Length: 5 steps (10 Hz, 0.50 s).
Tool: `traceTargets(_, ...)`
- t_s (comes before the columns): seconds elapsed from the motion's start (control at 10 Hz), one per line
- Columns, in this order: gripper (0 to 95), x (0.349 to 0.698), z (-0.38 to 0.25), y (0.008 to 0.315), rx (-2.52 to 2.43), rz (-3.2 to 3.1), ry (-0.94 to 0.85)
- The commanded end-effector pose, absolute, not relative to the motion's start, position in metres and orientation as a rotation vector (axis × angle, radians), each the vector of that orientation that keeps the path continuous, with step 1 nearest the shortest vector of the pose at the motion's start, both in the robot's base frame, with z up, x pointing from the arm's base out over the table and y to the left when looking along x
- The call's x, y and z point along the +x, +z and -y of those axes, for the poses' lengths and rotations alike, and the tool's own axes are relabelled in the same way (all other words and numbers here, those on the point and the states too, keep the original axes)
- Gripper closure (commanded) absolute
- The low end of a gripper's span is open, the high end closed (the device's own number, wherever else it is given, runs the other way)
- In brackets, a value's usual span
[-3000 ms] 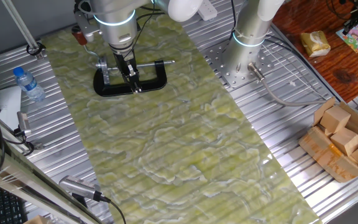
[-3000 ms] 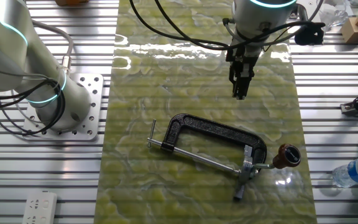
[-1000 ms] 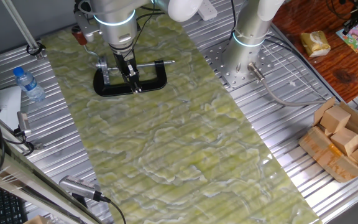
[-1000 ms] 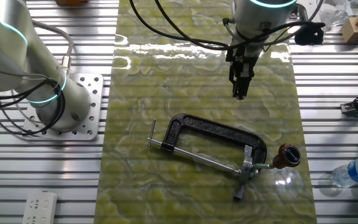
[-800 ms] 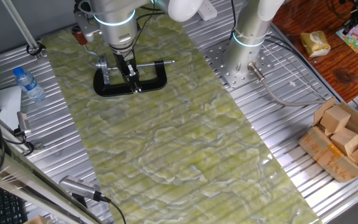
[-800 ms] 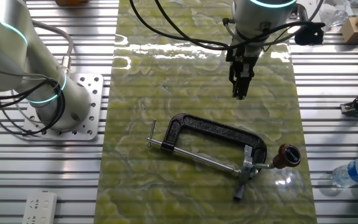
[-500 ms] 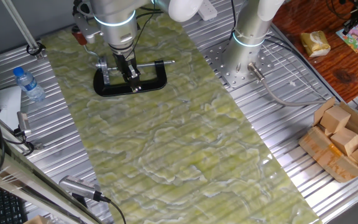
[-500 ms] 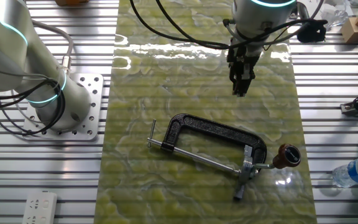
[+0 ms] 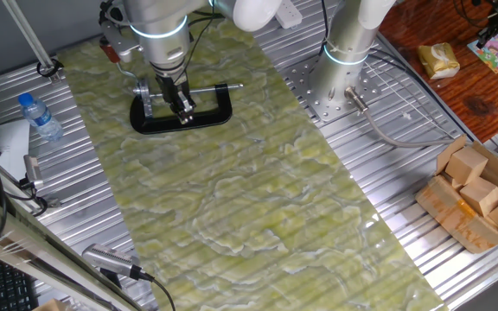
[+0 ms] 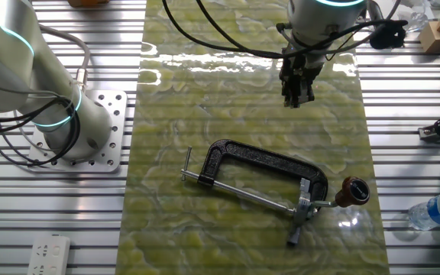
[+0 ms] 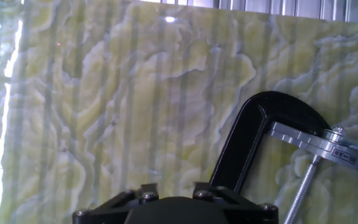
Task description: Push down the lever
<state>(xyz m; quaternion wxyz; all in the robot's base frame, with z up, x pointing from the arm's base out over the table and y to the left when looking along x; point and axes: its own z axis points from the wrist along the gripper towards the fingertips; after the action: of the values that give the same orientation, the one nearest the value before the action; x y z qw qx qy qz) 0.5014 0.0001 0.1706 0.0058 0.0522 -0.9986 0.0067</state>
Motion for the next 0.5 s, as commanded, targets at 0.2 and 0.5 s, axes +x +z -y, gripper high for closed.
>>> traceTargets(0.2, 95.0, 0.5021, -0.0003, 0.1704, 0.171, 3.125, 0.021)
traceTargets(0.5, 95.0, 0.5058, 0.0015, 0.1682, 0.189, 3.123, 0.026)
